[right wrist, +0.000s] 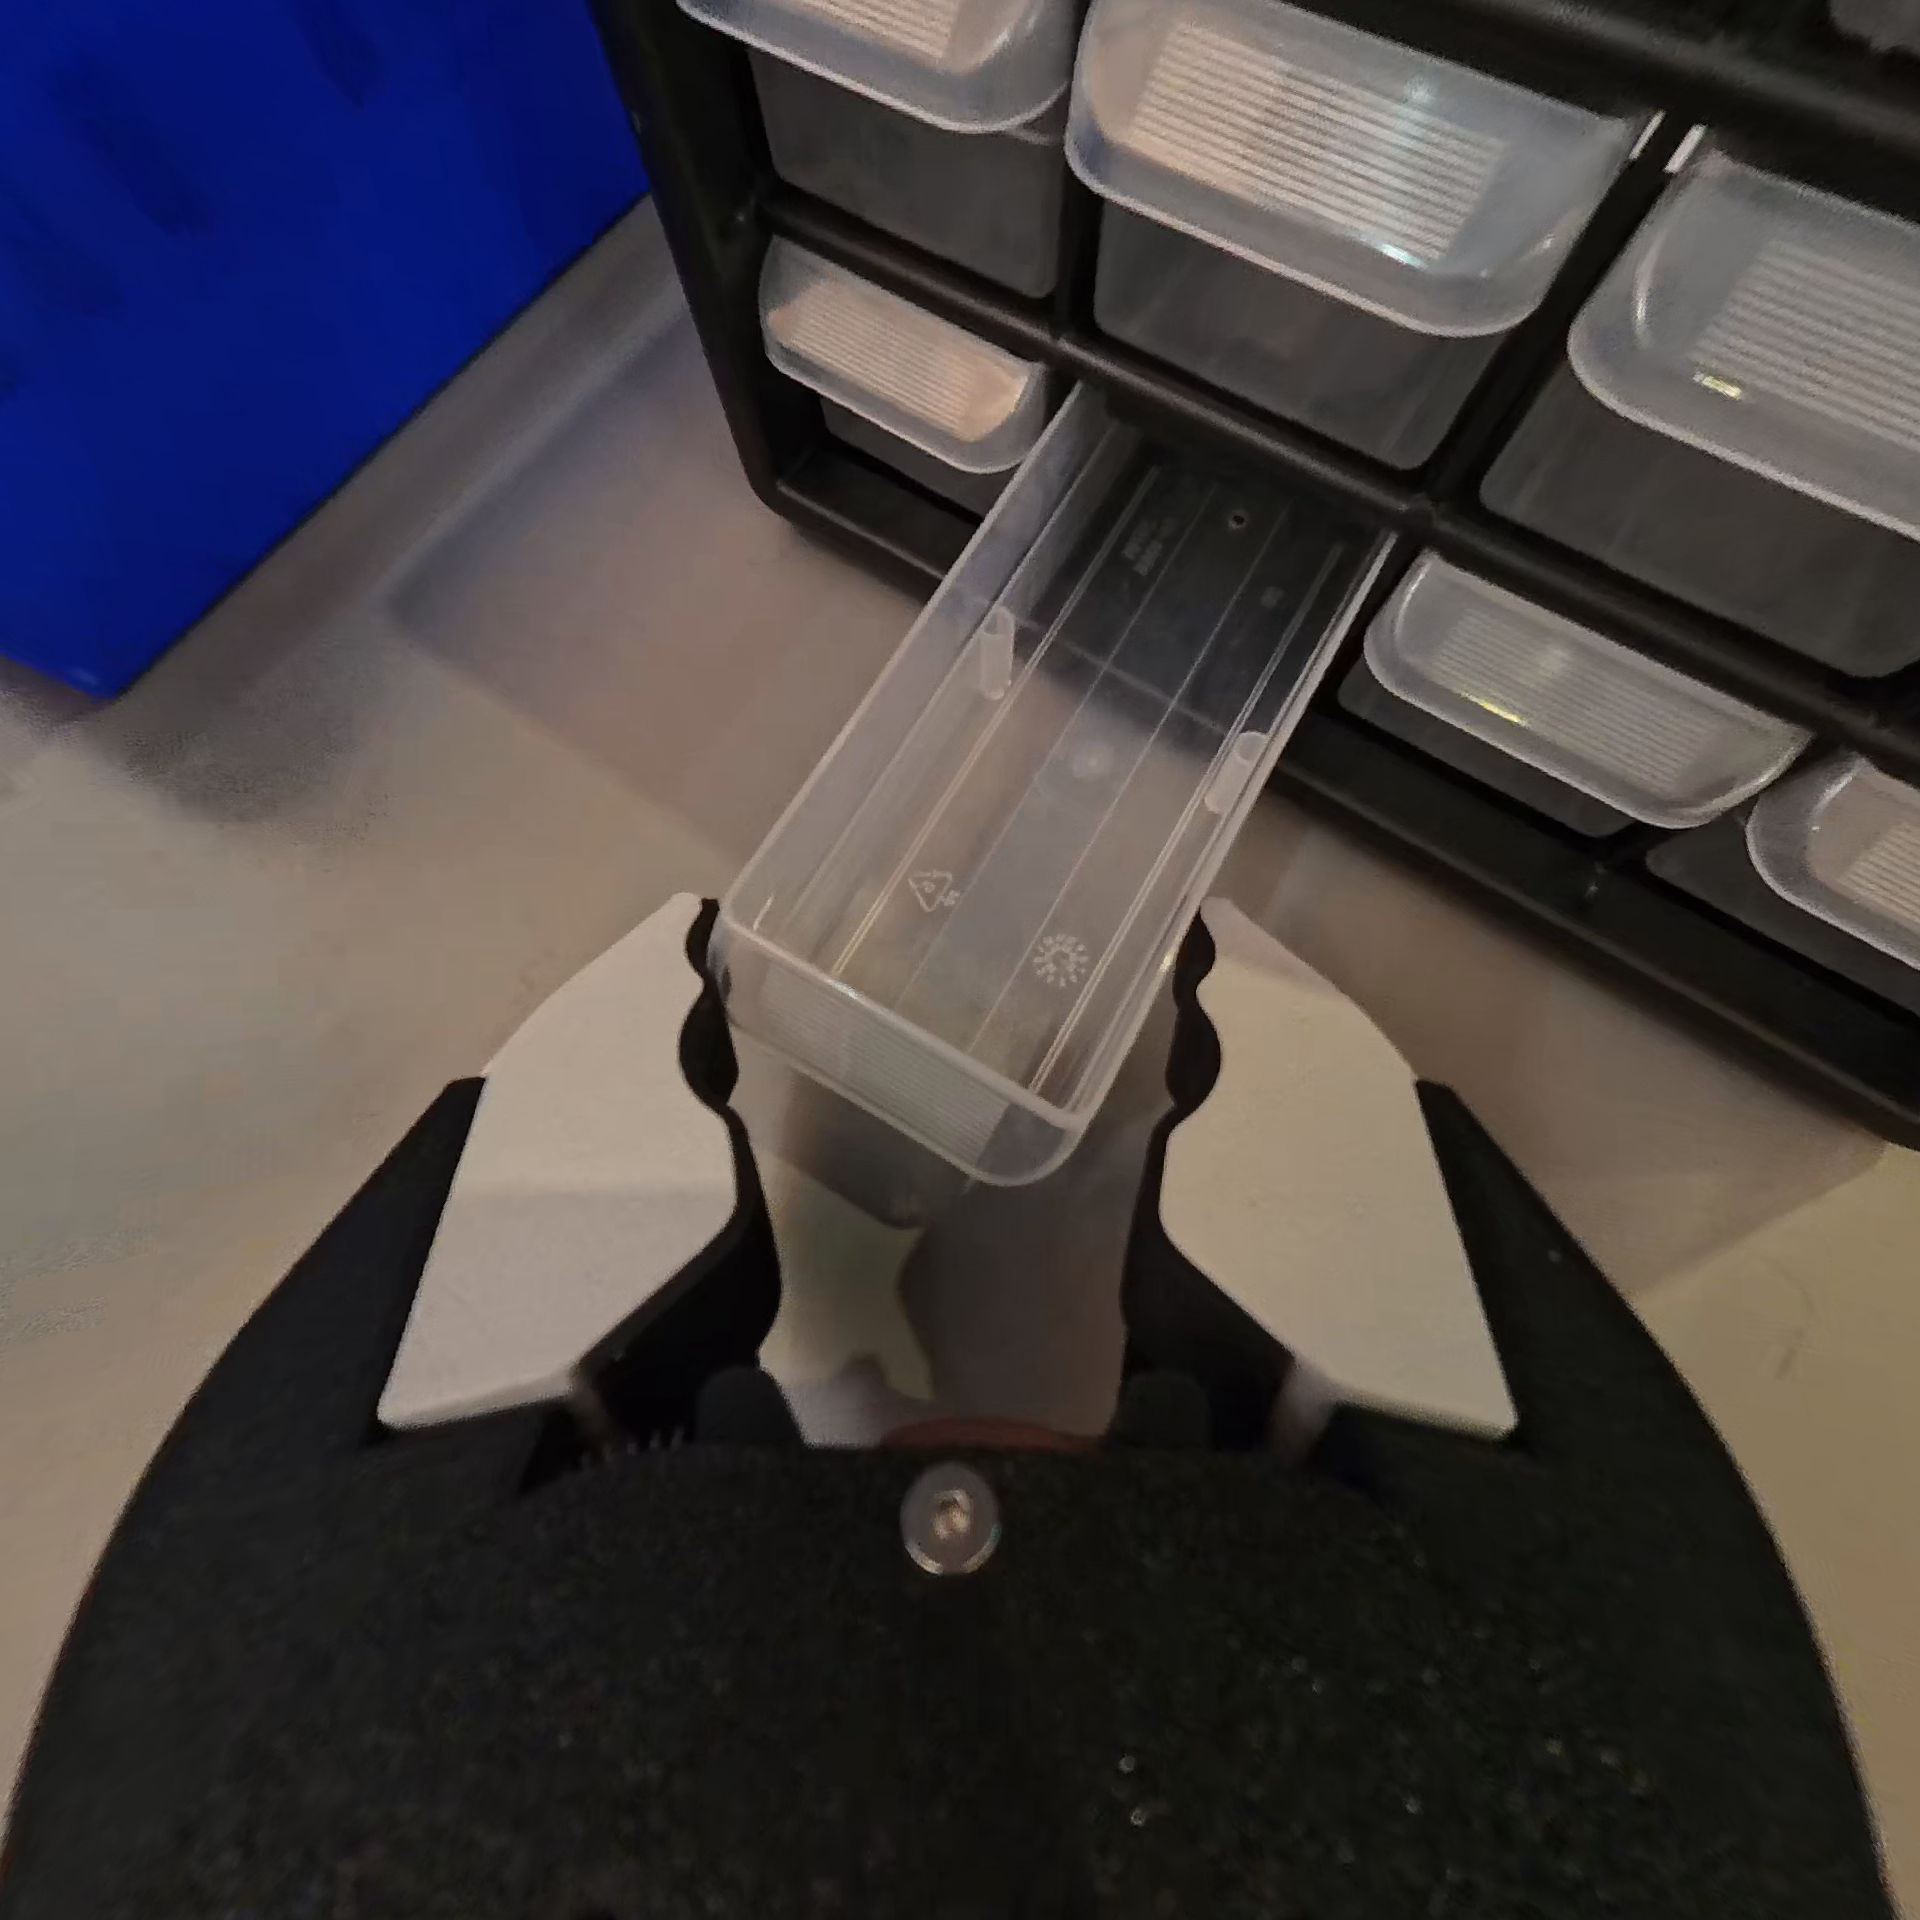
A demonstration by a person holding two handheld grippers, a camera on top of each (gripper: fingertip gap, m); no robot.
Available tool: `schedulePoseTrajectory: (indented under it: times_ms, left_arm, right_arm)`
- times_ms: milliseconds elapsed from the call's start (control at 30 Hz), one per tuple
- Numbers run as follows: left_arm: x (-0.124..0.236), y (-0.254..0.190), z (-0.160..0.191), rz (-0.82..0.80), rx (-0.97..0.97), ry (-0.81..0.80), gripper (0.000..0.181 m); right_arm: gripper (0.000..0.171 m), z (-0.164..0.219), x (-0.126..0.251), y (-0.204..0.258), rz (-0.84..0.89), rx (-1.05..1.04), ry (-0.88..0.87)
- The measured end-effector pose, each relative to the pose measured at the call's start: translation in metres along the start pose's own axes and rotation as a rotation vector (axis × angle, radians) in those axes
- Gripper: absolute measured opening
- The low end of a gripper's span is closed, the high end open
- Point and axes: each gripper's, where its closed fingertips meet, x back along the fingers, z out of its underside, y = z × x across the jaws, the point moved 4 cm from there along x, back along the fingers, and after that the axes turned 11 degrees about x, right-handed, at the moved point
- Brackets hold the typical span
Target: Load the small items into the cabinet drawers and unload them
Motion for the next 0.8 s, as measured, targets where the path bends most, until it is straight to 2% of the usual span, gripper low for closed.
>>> schedulePoseTrajectory:
  times_ms: [33, 133, 233, 333, 600, 800]
  left_arm:
    - [-0.001, 0.019, -0.011, -0.048, 0.056, 0.086, 0.037]
    - [-0.024, 0.066, -0.032, -0.158, 0.176, 0.271, 0.033]
    - [-0.058, 0.099, -0.033, -0.268, 0.248, 0.438, 0.033]
    - [-0.080, 0.127, -0.026, -0.433, 0.227, 0.542, 0.032]
    - [-0.098, 0.134, -0.018, -0.466, 0.222, 0.592, 0.031]
    - [-0.099, 0.135, -0.017, -0.470, 0.213, 0.597, 0.017]
  right_arm:
    - [0.082, 0.000, 0.000, 0.000, 0.000, 0.002, 0.003]
    - [0.082, 0.001, 0.000, 0.000, -0.004, 0.003, 0.008]
    - [0.082, 0.000, 0.000, 0.000, -0.008, 0.001, 0.010]
    - [0.082, 0.001, 0.000, 0.000, -0.008, 0.003, 0.010]
    - [0.082, 0.001, 0.000, -0.001, -0.010, 0.009, 0.010]
    - [0.082, 0.001, 0.000, -0.001, -0.011, 0.009, 0.011]
